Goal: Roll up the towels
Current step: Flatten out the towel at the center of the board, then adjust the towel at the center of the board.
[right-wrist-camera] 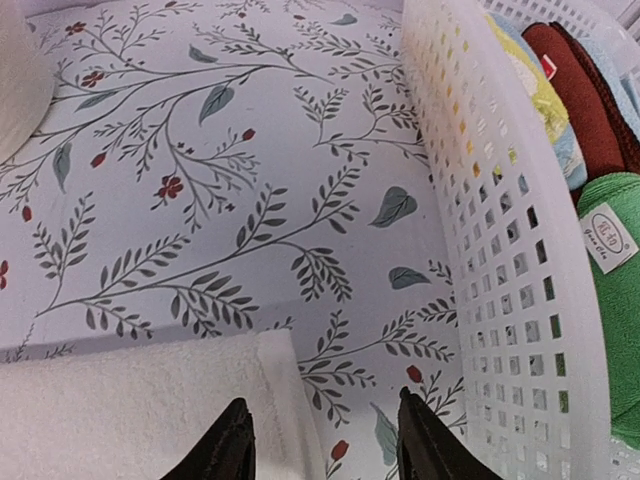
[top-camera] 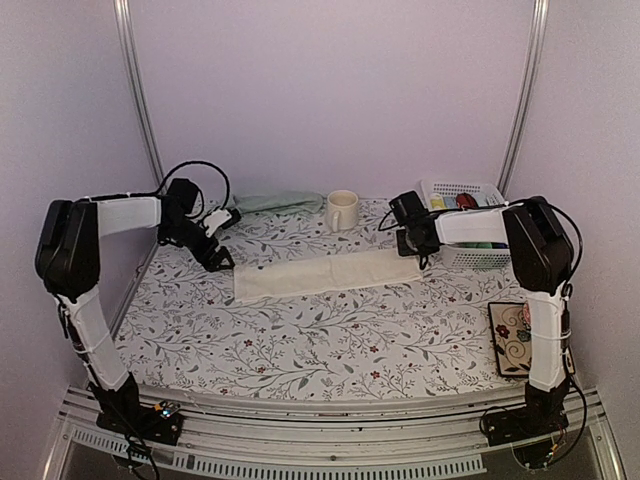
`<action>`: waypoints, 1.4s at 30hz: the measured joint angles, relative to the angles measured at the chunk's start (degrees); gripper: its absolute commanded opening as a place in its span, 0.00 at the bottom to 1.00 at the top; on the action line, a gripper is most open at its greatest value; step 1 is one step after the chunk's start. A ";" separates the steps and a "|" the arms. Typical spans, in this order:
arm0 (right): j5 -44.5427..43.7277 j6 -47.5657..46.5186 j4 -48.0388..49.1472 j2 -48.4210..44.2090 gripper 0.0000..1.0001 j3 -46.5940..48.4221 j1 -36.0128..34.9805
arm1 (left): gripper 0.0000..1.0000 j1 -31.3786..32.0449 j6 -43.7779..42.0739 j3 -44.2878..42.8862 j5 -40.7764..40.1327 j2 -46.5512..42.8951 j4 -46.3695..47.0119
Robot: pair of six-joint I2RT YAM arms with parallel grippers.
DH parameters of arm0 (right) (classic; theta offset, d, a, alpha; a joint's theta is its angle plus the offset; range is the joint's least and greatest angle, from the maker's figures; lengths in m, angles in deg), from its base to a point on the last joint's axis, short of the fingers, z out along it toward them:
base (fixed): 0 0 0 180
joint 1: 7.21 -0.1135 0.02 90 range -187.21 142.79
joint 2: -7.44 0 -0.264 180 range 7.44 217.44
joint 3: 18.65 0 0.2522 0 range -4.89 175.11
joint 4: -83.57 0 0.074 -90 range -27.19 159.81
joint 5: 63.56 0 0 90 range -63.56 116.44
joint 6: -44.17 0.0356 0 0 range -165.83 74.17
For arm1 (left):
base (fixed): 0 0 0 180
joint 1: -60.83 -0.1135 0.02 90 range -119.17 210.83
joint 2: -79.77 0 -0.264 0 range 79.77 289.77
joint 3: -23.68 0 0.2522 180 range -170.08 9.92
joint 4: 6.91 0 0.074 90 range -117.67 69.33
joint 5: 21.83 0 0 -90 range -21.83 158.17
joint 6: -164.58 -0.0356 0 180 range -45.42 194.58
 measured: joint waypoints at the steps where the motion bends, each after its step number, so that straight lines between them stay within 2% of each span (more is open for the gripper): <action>1: 1.68 -0.02 -0.11 -0.68 0.50 -0.72 -0.04 | 0.97 0.00 -0.02 0.83 0.20 -2.60 0.20; 4: 5.68 0.02 -0.26 -4.20 0.49 -4.28 -0.24 | 0.95 0.11 -0.28 3.56 1.29 -9.20 1.64; 9: 12.85 -0.11 1.29 -8.70 0.41 -7.85 -0.94 | 0.76 2.34 -1.73 8.90 2.95 -13.40 3.98; 12: 16.22 -0.09 1.97 -8.31 0.38 -7.21 -1.36 | 0.74 5.84 -2.89 11.54 2.82 -11.52 4.44; 16: 20.83 -0.24 2.29 -5.20 0.35 -3.28 -2.08 | 0.64 9.60 -3.06 11.78 2.45 -6.69 5.03; 21: 25.59 -0.20 2.71 -0.85 0.29 2.86 -3.63 | 0.55 9.49 -1.44 4.76 4.20 -1.77 5.07; 22: 26.25 -0.24 2.82 -0.22 0.27 3.87 -3.89 | 0.50 9.33 -1.03 2.89 5.01 -1.09 5.20; 24: 27.63 0.02 3.06 1.25 0.21 5.95 -4.35 | 0.33 9.05 -0.15 -0.87 6.97 0.48 5.20; 26: 28.33 0.26 3.28 2.27 0.07 6.95 -4.68 | 0.18 8.81 0.72 -4.87 9.49 3.17 4.48; 27: 28.85 0.33 3.48 2.86 0.04 7.26 -4.76 | 0.11 8.68 1.07 -6.54 10.60 4.57 3.82; 29: 29.57 0.68 3.89 3.98 0.03 7.67 -4.87 | 0.00 8.20 1.44 -9.33 13.84 7.76 2.62; 33: 32.09 1.64 4.66 6.19 0.03 7.72 -5.01 | 0.00 6.64 1.86 -9.55 17.70 10.51 -0.37; 42: 39.63 2.40 9.60 7.50 0.02 7.52 -6.36 | 0.00 4.26 0.44 -8.87 26.36 10.58 -2.78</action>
